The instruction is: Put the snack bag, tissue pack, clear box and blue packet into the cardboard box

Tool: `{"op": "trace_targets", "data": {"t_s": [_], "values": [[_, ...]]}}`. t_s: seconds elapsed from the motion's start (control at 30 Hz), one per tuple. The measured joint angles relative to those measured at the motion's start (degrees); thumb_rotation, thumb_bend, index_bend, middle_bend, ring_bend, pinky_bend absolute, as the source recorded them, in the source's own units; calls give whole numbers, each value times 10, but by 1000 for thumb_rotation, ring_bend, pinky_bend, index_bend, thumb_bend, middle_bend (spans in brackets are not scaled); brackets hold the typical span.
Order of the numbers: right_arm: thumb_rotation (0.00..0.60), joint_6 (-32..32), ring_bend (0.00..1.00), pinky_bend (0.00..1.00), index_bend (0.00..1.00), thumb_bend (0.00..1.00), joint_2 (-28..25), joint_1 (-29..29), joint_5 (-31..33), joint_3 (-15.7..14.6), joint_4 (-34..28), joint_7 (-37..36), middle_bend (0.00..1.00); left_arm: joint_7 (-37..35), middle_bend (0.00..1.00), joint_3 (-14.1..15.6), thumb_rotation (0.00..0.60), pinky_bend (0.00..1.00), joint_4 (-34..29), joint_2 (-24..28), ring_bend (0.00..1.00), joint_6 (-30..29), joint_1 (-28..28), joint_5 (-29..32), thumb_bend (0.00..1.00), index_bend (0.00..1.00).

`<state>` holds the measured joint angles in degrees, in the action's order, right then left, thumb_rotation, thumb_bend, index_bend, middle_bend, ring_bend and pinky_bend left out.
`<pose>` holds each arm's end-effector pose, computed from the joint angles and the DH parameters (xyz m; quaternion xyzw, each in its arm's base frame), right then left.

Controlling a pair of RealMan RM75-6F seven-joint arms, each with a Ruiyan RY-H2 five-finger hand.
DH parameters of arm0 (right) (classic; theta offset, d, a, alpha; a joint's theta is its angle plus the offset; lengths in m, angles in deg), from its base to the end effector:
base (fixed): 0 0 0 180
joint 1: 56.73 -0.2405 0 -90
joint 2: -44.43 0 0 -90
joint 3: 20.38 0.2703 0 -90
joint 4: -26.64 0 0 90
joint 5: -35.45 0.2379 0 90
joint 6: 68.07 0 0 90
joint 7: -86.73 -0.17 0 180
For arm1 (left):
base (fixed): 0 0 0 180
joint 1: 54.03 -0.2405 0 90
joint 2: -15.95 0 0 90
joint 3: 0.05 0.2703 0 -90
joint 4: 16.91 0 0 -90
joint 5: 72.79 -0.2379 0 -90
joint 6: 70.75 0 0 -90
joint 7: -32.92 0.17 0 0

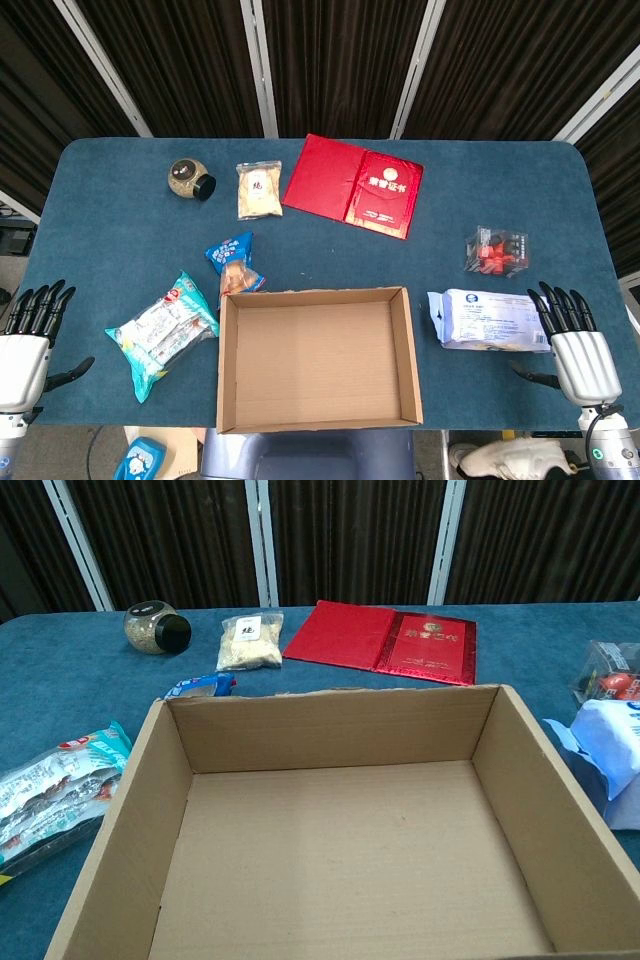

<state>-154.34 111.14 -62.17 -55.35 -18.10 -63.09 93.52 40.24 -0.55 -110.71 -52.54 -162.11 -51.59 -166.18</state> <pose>-0.3243 -0.2111 0.1246 0.6389 -0.3257 0.3754 0.5871 -0.3049 0.1848 0.1152 -0.6124 -0.3444 -0.4144 0.5785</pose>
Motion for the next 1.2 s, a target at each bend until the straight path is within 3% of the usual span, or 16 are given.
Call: {"op": "trace_targets", "data": {"t_s": [1.2], "values": [[600, 4, 0, 0, 0, 4, -3, -1, 0, -2, -2, 1, 0, 8, 0, 8, 600, 0, -6, 6, 0, 23, 4, 8, 70, 0]]}}
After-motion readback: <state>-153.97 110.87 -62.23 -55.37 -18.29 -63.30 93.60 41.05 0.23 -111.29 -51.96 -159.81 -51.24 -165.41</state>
